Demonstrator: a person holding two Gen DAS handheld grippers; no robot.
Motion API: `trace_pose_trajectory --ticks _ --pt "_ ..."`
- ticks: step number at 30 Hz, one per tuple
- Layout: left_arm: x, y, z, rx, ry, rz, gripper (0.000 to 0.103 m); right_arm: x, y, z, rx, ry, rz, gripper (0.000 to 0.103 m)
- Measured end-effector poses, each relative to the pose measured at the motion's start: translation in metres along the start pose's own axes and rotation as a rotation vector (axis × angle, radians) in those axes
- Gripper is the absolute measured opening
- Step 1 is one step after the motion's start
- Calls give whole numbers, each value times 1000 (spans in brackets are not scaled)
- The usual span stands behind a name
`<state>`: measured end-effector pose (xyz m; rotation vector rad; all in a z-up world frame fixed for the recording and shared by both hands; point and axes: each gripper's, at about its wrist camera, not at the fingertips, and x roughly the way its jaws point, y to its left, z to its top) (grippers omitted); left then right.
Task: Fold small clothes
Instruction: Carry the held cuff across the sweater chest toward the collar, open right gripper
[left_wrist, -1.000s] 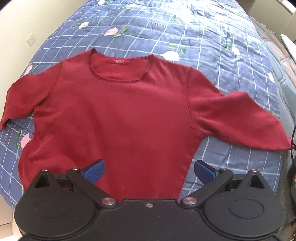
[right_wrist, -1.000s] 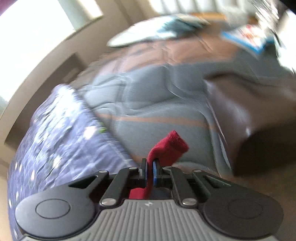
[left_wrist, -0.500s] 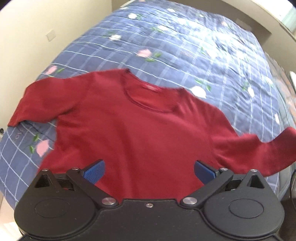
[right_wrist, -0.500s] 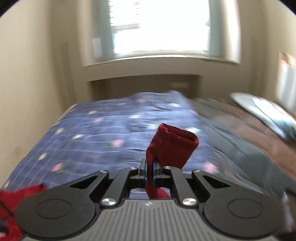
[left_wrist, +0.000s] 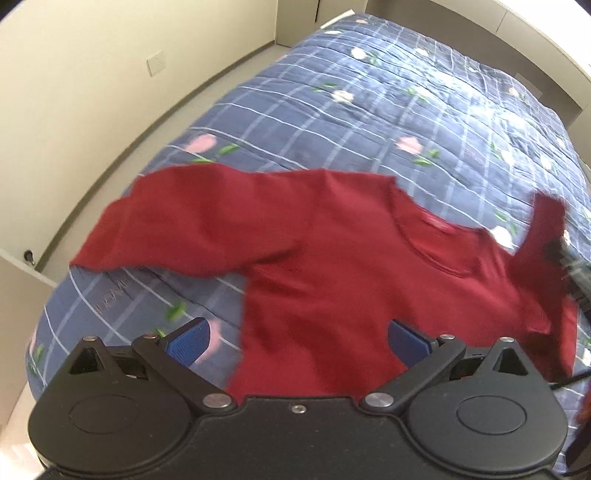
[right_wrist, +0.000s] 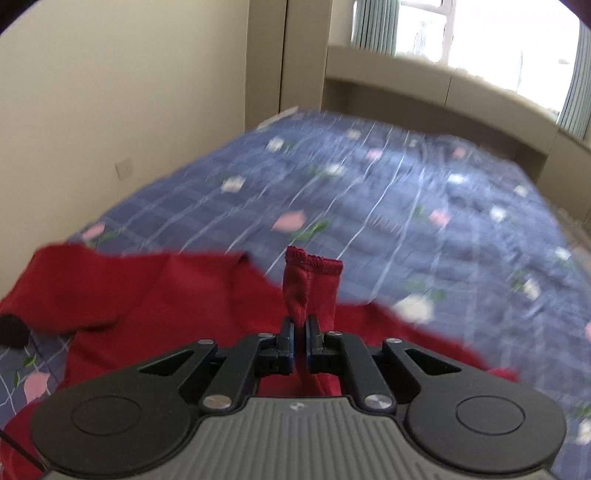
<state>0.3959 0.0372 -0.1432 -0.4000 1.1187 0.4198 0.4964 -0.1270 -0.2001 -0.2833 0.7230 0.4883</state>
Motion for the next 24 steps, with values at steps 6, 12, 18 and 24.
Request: trace_pose_trajectory --ticks 6,12,18,24 --pt "38 35 14 -14 -10 -79 102 15 21 -31 48 46 13 21" --pt "72 31 20 -16 -49 -194 102 -4 7 -59 147 42 21 71" --pt "97 6 18 4 -50 -277 102 -45 -41 -87 325 -24 -89 97" --pt "128 -33 10 95 -55 -316 102 -63 -110 -109 472 -71 -268 103"
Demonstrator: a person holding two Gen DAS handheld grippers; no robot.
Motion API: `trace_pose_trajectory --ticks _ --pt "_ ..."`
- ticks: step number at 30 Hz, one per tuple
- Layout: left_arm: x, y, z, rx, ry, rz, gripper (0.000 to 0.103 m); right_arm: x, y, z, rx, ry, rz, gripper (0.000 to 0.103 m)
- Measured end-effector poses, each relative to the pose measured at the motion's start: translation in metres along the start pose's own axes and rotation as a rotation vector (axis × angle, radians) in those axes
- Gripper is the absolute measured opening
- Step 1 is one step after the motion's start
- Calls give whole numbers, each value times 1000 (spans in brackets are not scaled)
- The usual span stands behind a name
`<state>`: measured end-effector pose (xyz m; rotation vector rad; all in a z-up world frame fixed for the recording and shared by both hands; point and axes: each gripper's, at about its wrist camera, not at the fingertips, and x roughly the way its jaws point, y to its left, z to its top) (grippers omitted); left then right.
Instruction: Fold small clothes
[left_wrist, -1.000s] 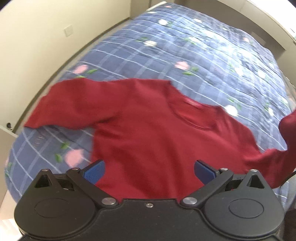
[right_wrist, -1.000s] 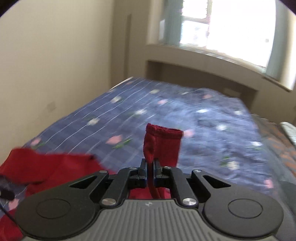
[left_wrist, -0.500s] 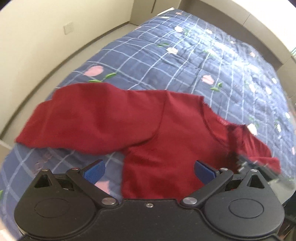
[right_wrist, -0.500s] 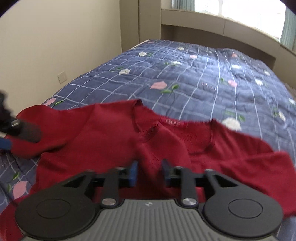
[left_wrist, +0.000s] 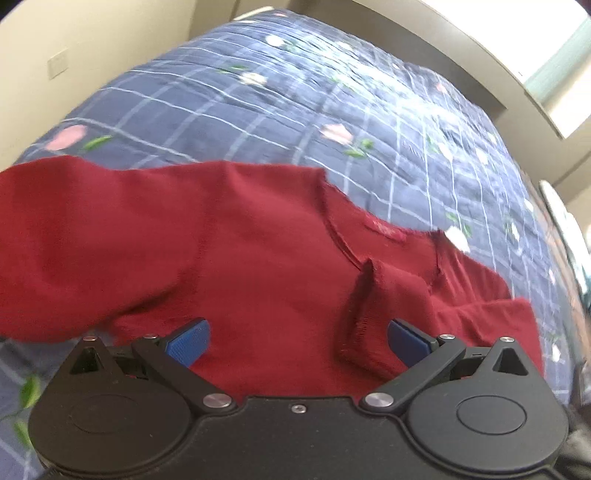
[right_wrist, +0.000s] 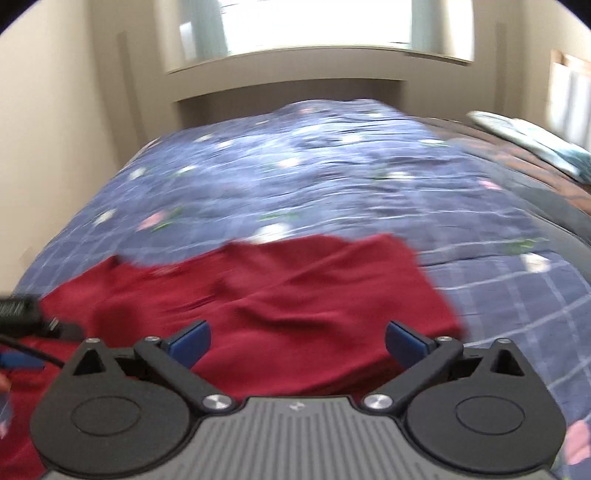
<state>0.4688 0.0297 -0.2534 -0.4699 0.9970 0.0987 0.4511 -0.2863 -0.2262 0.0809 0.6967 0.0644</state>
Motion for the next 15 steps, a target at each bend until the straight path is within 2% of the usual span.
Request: trace_pose_trajectory --ticks 3,7,9,11,15 --pt "19 -12 -3 19 -4 -9 102 12 -40 10 97 13 -22 103" --pt "36 -27 -8 24 -5 4 102 24 -92 29 264 49 75 99" --pt "40 -31 -11 17 -1 33 102 31 -105 38 284 68 98 87" --pt "38 -35 -13 17 -13 54 102 40 -113 47 277 89 110 80" --pt "31 -36 -15 -19 -1 68 101 58 -108 62 236 134 131 74"
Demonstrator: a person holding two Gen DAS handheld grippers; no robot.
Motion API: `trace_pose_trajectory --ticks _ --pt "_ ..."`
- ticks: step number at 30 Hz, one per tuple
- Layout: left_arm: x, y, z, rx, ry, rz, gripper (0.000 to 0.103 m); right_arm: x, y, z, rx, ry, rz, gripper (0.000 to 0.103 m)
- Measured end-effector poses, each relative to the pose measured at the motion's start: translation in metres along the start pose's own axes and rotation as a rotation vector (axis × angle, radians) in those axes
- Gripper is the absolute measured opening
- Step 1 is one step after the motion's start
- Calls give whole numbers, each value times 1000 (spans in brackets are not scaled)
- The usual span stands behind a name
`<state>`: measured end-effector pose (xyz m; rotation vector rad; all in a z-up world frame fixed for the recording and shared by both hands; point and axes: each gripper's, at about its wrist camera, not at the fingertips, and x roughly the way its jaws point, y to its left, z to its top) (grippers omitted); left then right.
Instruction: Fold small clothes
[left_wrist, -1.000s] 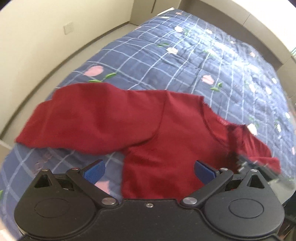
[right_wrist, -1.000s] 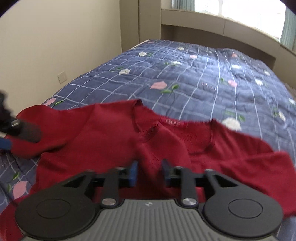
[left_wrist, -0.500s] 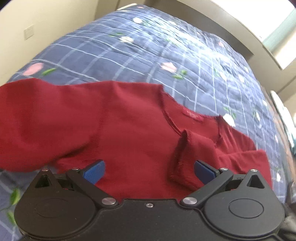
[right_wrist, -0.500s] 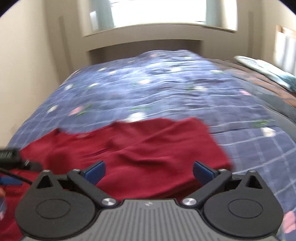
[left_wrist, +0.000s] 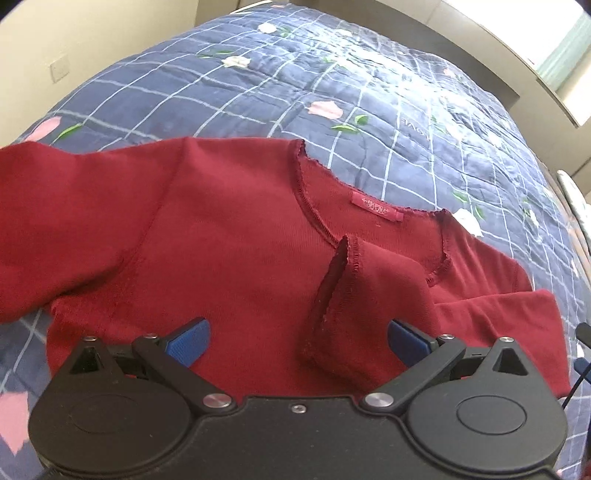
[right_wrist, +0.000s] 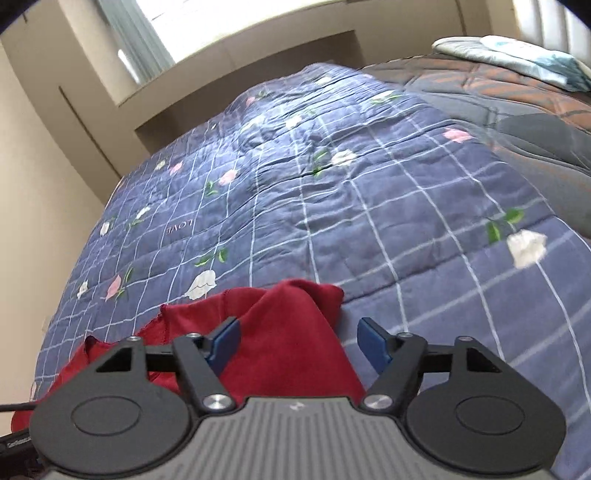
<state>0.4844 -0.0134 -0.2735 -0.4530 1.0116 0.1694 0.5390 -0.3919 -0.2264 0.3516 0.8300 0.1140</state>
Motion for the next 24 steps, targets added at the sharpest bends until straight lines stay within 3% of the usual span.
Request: trace_pose_trajectory --ticks 5,11,13,14,15,20,24 --pt "-9 -3 3 -20 -2 9 98 40 3 11 15 92 -24 63" --pt "-2 -4 6 -70 63 -89 99 64 -4 16 97 121 -23 63" --pt "0 -6 7 -63 62 -78 99 64 -8 19 115 111 -19 44" --pt "0 -7 8 -59 57 -74 99 64 -9 21 105 106 -23 24" --pt "0 -7 9 -61 53 -63 98 63 -8 22 84 98 -19 20" --pt "-2 -6 14 -94 24 40 94 34 -3 18 -15 -44 37 14" --pt "-1 -9 14 -90 40 41 95 34 -18 15 30 -39 -9 13"
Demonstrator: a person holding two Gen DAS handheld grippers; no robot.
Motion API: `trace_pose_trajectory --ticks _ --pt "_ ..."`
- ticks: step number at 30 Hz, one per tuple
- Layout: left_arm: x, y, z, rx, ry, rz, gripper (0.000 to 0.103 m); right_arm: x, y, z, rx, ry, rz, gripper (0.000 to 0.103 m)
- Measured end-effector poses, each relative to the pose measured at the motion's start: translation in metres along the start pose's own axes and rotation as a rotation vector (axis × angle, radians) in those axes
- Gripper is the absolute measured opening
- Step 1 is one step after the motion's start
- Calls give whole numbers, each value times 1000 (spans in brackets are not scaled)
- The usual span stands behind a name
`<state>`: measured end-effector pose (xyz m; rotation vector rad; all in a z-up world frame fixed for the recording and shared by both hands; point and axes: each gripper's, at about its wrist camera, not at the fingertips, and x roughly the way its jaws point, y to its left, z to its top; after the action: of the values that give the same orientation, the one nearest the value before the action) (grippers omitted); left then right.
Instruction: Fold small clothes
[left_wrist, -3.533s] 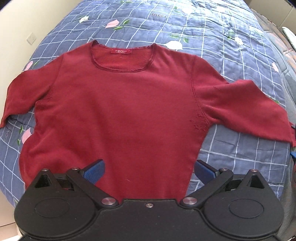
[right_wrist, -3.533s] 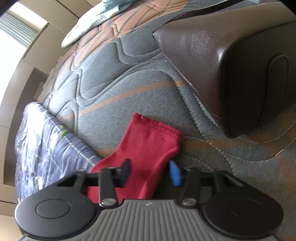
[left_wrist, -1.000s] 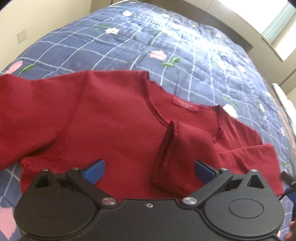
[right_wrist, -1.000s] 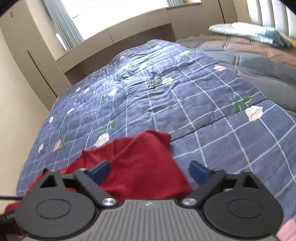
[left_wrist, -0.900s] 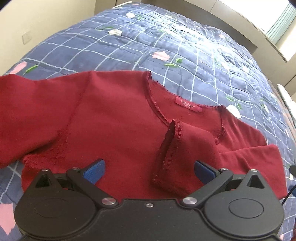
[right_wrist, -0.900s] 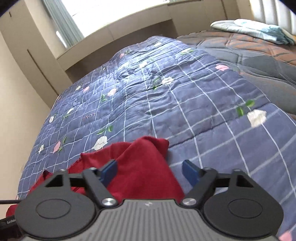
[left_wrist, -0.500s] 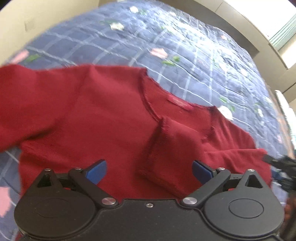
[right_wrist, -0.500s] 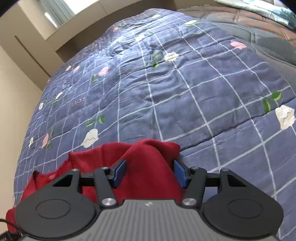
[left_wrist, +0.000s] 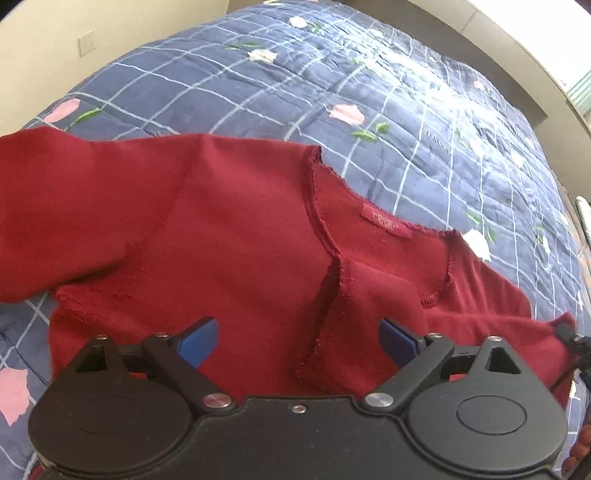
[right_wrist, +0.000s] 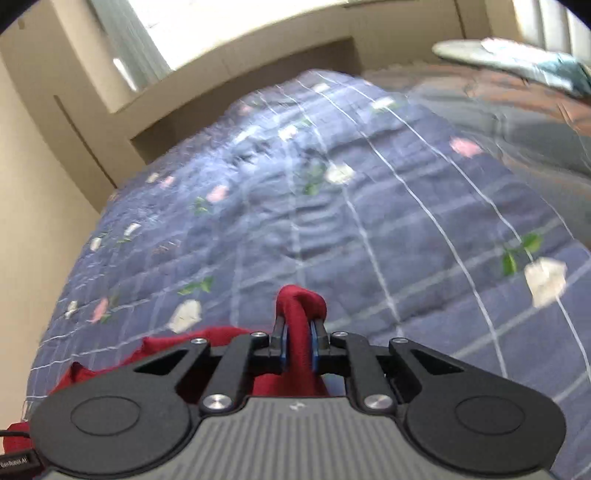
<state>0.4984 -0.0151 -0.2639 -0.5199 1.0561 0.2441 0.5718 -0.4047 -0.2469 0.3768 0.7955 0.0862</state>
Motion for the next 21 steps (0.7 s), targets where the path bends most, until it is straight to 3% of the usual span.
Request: trace_pose_trajectory --ticks 7,9,15,19,20,21 --pt "18 -10 -9 83 47 105 97 13 -20 -9 33 57 -10 18" --pt "20 -12 -13 108 43 117 99 5 -22 -12 28 58 -1 36" --pt "23 -18 -23 181 27 147 102 -28 -27 -31 -18 107 25 54" --pt "21 -15 -22 176 28 136 102 -44 -37 -50 -7 148 27 53" --pt "22 -15 -22 176 29 134 102 -45 -40 -54 3 161 27 50" --pt "22 -15 -22 176 29 134 102 -47 -43 -57 9 161 32 40"
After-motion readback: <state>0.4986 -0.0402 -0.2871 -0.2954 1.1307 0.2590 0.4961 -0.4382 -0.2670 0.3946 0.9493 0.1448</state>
